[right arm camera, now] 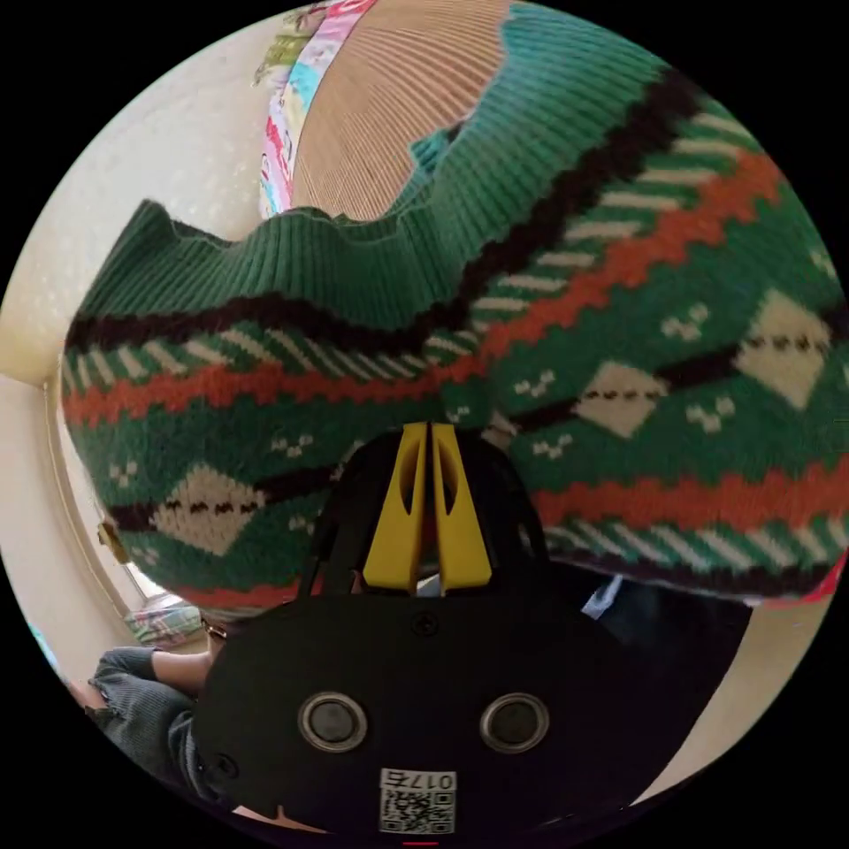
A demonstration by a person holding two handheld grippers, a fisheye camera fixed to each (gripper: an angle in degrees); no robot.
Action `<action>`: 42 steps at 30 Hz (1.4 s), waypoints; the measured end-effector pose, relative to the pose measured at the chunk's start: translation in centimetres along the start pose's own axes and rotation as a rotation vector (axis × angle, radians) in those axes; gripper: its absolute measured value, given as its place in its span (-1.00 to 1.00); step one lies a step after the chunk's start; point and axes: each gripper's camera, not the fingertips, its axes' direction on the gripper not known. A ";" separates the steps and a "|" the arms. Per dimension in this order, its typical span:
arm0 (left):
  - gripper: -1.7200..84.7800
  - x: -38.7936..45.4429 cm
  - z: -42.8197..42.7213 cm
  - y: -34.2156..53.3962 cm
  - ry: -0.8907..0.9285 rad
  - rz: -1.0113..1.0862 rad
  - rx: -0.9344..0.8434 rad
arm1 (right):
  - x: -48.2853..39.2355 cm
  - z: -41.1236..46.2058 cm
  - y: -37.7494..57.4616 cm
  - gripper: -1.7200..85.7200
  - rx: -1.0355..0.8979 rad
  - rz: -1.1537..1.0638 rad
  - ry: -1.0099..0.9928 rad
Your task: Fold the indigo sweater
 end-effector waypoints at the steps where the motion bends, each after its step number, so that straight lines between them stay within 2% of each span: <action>1: -0.77 2.6 3.3 -1.2 -0.057 0.048 -0.031 | 1.0 -2.2 1.5 -0.95 0.029 0.072 -0.050; 4: -0.72 6.6 12.2 -3.1 -0.099 0.126 -0.150 | 5.0 -8.5 6.8 -0.95 0.172 0.319 -0.192; 6: -0.73 7.8 15.7 -3.1 -0.018 0.223 -0.214 | 8.1 -11.3 10.3 -0.95 0.234 0.489 -0.299; 7: -0.77 8.0 16.6 -2.6 0.052 0.274 -0.210 | 9.9 -12.8 12.7 -0.95 0.276 0.580 -0.386; 9: -0.87 6.5 16.4 -1.5 0.075 0.249 -0.142 | 11.6 -14.7 15.8 -0.95 0.337 0.678 -0.468; 11: -0.86 3.1 15.3 0.0 -0.014 0.110 -0.057 | 12.3 -16.8 18.3 -0.94 0.371 0.681 -0.556; 13: -0.69 -3.5 13.1 3.0 -0.195 -0.194 0.047 | 11.8 -18.0 19.3 -0.92 0.358 0.664 -0.573; 15: -0.52 -8.4 11.9 5.7 -0.280 -0.410 0.090 | 11.0 -18.6 20.1 -0.88 0.325 0.658 -0.600; 17: -0.46 -12.6 11.6 8.3 -0.275 -0.541 0.111 | 9.5 -19.2 21.4 -0.76 0.299 0.654 -0.660; 19: -0.40 -17.2 13.8 10.3 -0.157 -0.617 0.045 | 8.1 -19.6 22.5 -0.68 0.290 0.669 -0.670; 21: -0.39 -20.1 16.7 11.2 0.012 -0.636 -0.026 | 6.8 -20.1 23.4 -0.60 0.300 0.635 -0.692; 22: -0.40 -21.8 18.2 12.2 0.153 -0.683 -0.010 | 5.9 -20.3 23.8 -0.51 0.296 0.601 -0.723; 24: -0.44 -23.4 19.9 13.4 0.293 -0.738 -0.001 | 4.8 -20.6 24.4 -0.31 0.296 0.572 -0.763; 26: -0.53 -23.3 22.2 13.3 0.447 -0.727 -0.086 | 3.5 -21.3 24.8 -0.25 0.274 0.517 -0.757; 28: -0.66 -21.2 25.3 12.5 0.572 -0.663 -0.222 | 3.1 -21.5 24.0 -0.22 0.206 0.466 -0.661; 31: -0.71 -18.0 27.0 12.1 0.527 -0.675 -0.227 | 4.3 -22.0 20.9 -0.15 0.146 0.357 -0.551; 33: -0.73 -16.5 27.5 12.0 0.530 -0.670 -0.191 | 5.2 -22.2 18.3 -0.15 0.122 0.270 -0.559; 34: -0.74 -15.7 27.6 12.0 0.545 -0.674 -0.163 | 5.5 -21.7 16.3 -0.17 0.012 0.207 -0.572; 35: -0.75 -15.3 27.5 12.0 0.548 -0.675 -0.151 | 5.7 -20.7 14.7 -0.19 -0.105 0.143 -0.663; 37: -0.76 -14.0 26.1 11.7 0.533 -0.659 -0.099 | 5.7 -20.4 14.0 -0.24 -0.181 0.110 -0.790; 42: -0.76 -8.2 21.8 7.9 0.483 -0.436 -0.053 | -1.7 -25.6 14.0 -0.35 -0.157 -0.267 -0.761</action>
